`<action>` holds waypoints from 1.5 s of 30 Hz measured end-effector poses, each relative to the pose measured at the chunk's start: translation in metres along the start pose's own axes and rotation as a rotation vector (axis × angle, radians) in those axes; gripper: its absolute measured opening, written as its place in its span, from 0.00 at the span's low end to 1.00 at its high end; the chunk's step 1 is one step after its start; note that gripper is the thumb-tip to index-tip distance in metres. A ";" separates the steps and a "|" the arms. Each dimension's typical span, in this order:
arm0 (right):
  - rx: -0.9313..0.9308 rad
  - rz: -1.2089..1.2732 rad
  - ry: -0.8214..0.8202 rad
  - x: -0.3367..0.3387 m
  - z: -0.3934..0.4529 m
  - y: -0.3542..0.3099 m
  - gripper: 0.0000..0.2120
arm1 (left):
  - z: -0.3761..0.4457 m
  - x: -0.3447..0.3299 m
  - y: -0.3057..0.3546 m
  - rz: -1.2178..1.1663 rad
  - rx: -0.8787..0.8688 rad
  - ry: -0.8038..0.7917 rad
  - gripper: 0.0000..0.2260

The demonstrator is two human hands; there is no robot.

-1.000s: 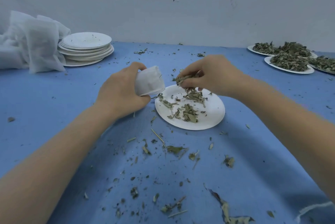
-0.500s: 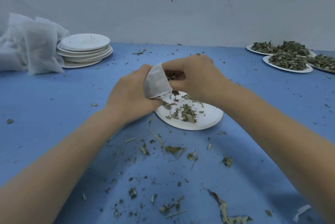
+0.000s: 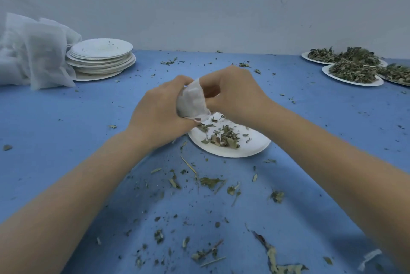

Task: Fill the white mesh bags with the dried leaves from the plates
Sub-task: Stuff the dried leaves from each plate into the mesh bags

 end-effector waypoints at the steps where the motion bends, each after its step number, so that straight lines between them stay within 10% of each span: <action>1: -0.003 0.021 -0.051 -0.003 0.000 0.000 0.08 | 0.000 -0.001 0.000 -0.006 -0.005 -0.008 0.23; 6: -0.062 0.283 -0.055 0.013 0.006 0.012 0.14 | 0.006 0.010 -0.008 0.102 0.014 0.039 0.25; 23: 0.131 -0.289 -0.148 -0.031 -0.003 0.037 0.06 | 0.007 0.018 -0.029 0.146 0.128 0.123 0.22; 34: -0.177 -0.564 -0.293 0.009 0.002 0.066 0.16 | 0.006 0.009 -0.030 0.171 0.098 0.056 0.23; 45: -0.028 -0.386 -0.406 -0.016 -0.009 0.046 0.15 | 0.005 0.007 -0.032 0.186 0.103 0.037 0.23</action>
Point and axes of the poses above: each hand's wrist, its own z-axis towards the middle knuckle, its own x-axis out of the back of the hand, y = z × x, the point moved 4 cm from there along z, towards the middle knuckle, and after that the axes turned 7 degrees about y, right-handed, at the moved point
